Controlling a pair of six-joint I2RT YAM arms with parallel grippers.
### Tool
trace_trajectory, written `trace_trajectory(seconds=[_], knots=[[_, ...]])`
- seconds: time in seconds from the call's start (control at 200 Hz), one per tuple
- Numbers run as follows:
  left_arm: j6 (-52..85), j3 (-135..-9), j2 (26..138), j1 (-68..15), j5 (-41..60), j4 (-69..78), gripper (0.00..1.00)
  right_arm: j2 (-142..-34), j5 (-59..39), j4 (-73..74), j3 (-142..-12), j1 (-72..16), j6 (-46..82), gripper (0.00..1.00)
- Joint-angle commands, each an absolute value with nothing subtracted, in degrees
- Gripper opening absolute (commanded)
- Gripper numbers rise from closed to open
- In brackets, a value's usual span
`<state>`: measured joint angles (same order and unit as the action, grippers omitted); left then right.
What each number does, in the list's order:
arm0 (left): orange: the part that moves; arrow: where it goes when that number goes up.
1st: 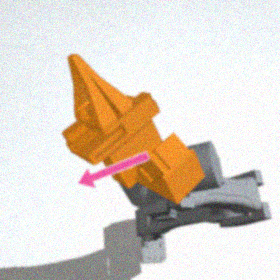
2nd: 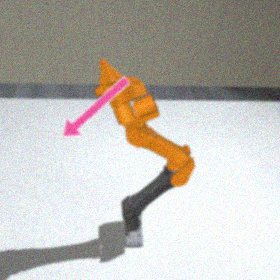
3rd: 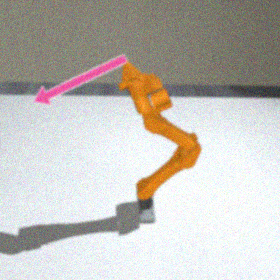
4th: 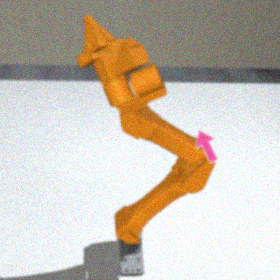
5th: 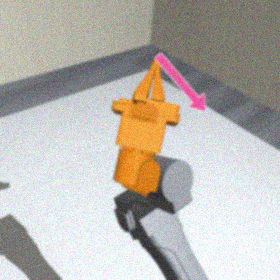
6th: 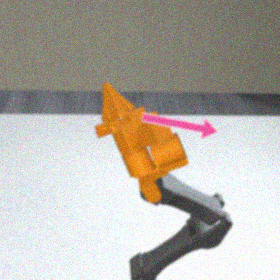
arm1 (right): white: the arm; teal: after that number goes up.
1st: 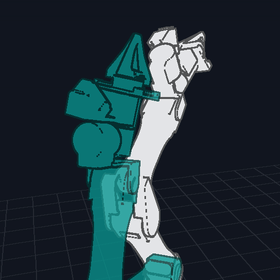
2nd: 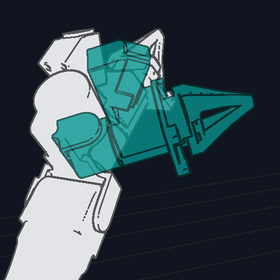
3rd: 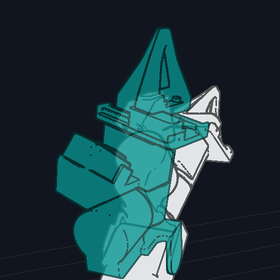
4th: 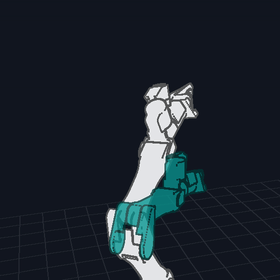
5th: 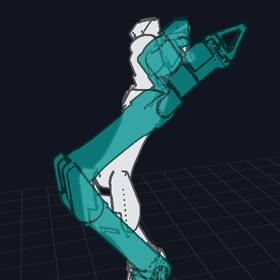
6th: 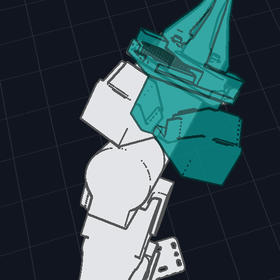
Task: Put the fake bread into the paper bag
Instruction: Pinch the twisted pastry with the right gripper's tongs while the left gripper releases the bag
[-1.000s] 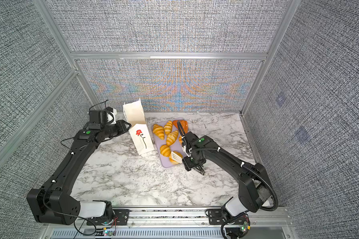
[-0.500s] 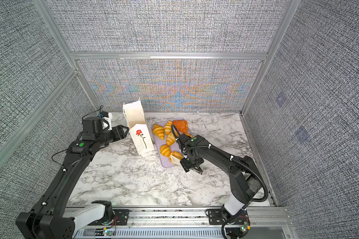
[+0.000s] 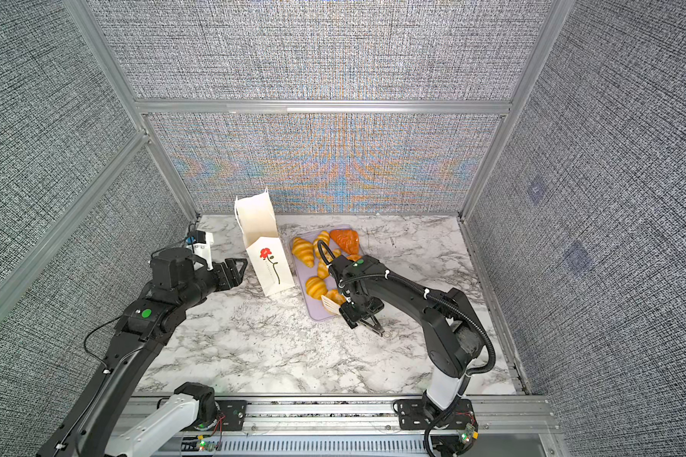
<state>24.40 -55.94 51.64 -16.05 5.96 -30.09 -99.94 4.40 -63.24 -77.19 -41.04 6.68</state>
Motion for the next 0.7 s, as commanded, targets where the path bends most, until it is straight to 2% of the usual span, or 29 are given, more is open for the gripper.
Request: trace_trajectory(seconds=[0.0, 0.28, 0.695], knots=[[25.74, -54.79, 50.94, -17.75, 4.44, -28.98, 0.76, -99.98, 4.68, -66.19, -78.33, -41.22, 6.34, 0.72], [25.71, -53.1, 48.65, -22.15, 1.16, -32.51, 0.76, -97.81, 5.07, -67.24, -77.53, -41.33, 5.71, 0.74], [30.86, -48.05, 46.82, -32.71, -2.56, -31.74, 0.76, -102.76, 7.12, -66.54, -81.76, -41.28, 4.89, 0.74]])
